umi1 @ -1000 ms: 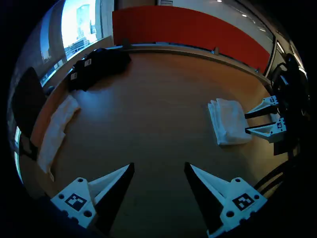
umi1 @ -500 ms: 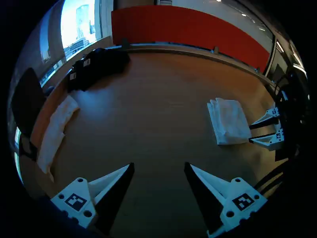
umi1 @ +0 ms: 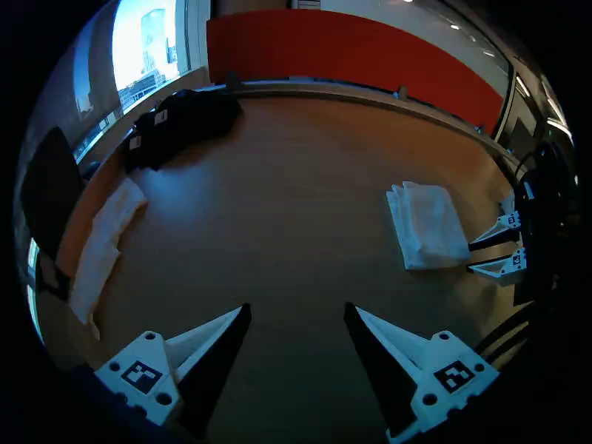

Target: Fold towel

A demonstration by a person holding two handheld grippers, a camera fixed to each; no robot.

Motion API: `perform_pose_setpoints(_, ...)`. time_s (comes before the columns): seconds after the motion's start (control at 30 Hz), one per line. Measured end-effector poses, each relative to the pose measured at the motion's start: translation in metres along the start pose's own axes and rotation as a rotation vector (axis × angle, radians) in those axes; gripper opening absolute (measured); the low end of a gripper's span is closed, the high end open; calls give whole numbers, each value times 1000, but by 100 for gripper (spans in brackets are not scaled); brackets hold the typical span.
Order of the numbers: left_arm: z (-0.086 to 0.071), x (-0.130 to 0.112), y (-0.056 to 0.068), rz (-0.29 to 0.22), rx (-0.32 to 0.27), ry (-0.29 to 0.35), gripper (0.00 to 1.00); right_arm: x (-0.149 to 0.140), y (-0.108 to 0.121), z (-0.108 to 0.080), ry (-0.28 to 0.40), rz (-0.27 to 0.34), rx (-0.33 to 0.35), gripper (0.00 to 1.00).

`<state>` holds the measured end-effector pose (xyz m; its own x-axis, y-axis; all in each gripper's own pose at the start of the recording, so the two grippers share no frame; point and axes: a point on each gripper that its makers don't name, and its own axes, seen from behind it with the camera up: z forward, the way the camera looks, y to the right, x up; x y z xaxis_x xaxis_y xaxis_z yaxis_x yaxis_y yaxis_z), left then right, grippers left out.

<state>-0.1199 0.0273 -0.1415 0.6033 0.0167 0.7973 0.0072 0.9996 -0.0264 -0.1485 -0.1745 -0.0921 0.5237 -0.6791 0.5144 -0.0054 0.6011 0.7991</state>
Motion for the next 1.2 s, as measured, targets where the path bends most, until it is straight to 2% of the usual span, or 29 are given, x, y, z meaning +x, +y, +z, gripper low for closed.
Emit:
perform_pose_setpoints(0.33,-1,0,0,5,0,1,93,-4,-1,0,3,21,7,25)
perform_pose_setpoints(0.43,-1,-1,0,5,1,0,93,-4,-1,1,7,28,7,10)
perform_pose_setpoints(0.87,0,-3,2,8,-3,-3,93,5,2,-5,36,29,-10,9)
perform_pose_setpoints(1.2,1,0,-2,10,2,8,93,48,15,-29,85,-45,-30,9)
